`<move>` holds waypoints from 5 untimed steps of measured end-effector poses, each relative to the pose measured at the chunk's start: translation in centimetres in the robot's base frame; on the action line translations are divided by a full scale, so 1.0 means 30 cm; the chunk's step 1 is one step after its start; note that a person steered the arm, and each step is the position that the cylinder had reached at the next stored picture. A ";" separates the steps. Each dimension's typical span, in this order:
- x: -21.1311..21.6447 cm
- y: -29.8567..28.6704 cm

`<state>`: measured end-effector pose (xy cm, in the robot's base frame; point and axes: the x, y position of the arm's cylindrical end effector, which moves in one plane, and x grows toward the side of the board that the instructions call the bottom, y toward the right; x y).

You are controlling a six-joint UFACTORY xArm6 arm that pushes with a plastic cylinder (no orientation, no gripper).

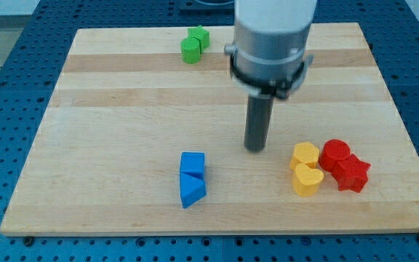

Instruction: Move the green blocks towards the blue blocks

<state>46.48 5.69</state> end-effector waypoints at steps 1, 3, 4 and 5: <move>-0.310 0.001; -0.778 -0.065; -0.878 -0.164; -0.909 -0.206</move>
<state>19.22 -0.47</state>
